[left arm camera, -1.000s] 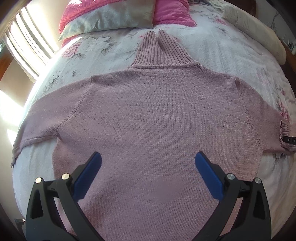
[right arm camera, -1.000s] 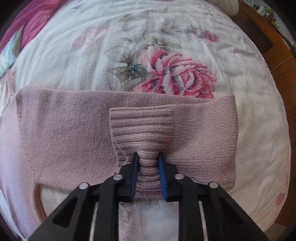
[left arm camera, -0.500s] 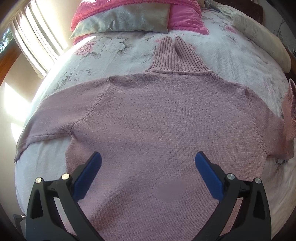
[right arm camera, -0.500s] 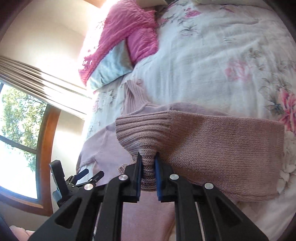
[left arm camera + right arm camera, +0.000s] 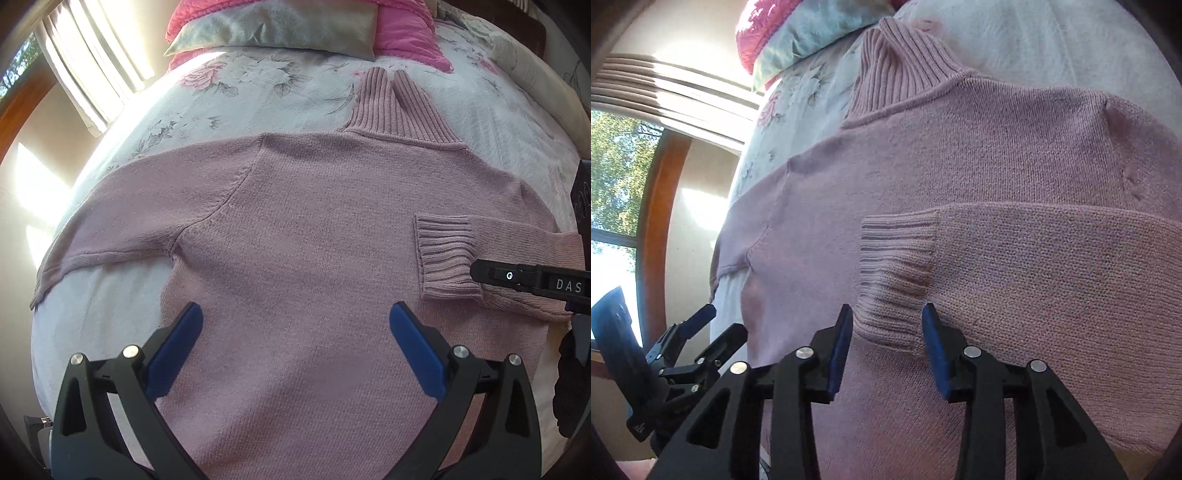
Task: Fold small clothes
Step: 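Carry the cuff with the right tool across the sweater body, then lower the cuff onto the sweater body and open the right tool, then move the left tool to the other sleeve cuff and grasp it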
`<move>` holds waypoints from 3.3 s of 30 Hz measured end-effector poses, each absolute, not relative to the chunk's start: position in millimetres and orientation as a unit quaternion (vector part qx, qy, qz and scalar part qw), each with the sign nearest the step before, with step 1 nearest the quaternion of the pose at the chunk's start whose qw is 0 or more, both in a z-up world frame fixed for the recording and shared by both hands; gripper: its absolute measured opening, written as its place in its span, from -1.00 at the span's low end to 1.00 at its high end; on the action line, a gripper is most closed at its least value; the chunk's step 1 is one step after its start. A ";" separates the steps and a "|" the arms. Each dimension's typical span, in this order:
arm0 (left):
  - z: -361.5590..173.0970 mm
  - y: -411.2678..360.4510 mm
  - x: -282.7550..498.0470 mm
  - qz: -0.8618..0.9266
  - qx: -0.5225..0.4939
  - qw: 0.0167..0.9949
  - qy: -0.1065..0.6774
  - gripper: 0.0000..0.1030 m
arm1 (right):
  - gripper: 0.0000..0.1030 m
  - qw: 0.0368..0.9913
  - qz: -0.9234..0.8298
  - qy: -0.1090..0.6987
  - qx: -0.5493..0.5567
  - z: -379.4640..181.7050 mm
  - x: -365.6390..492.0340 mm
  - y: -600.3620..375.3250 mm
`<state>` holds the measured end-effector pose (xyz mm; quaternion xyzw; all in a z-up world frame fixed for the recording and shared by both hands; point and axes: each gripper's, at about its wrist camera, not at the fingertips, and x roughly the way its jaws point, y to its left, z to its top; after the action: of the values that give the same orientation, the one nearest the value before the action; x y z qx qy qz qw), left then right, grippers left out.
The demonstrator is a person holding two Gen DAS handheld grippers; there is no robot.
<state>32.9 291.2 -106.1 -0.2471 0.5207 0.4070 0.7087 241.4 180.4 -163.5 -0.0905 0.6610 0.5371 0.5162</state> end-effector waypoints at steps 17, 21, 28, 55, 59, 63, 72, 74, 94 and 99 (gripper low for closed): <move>-186.2 262.0 151.0 0.309 -0.357 0.690 0.548 0.62 | -0.04 0.645 0.443 0.616 -0.083 -130.4 320.9 36.2; -176.7 261.5 149.4 0.314 -0.367 0.707 0.517 -0.08 | -0.04 0.652 0.441 0.610 -0.091 -134.1 321.3 31.5; -140.2 267.7 128.6 0.305 -0.397 0.746 0.440 -0.61 | -0.03 0.662 0.443 0.595 -0.109 -127.3 320.0 36.0; -129.5 368.8 2.6 0.402 -0.333 0.734 0.436 -0.04 | 0.03 0.651 0.440 0.594 -0.171 -149.9 279.4 117.5; -108.2 365.4 8.0 0.399 -0.320 0.750 0.420 0.25 | 0.08 0.640 0.465 0.589 -0.165 -137.1 261.1 134.1; -138.8 369.8 26.1 0.378 -0.337 0.735 0.450 0.24 | 0.08 0.629 0.466 0.598 -0.168 -147.4 248.4 154.8; -172.8 380.2 17.5 0.347 -0.369 0.715 0.483 0.22 | 0.23 0.628 0.447 0.611 -0.182 -169.1 239.4 164.2; -158.3 380.0 -1.0 0.340 -0.392 0.716 0.467 0.42 | 0.23 0.629 0.446 0.611 -0.178 -165.8 238.5 162.2; -152.7 424.5 -0.7 0.321 -0.446 0.742 0.385 -0.94 | 0.49 0.657 0.412 0.604 -0.182 -173.9 230.9 174.9; -164.0 419.5 -2.0 0.334 -0.382 0.747 0.429 -0.96 | 0.55 0.662 0.401 0.600 -0.201 -174.6 223.9 184.7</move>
<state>-2.0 419.5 -164.0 -0.3822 0.4292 0.3343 0.7470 223.9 184.7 -174.6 -0.2009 0.6005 0.4007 0.6622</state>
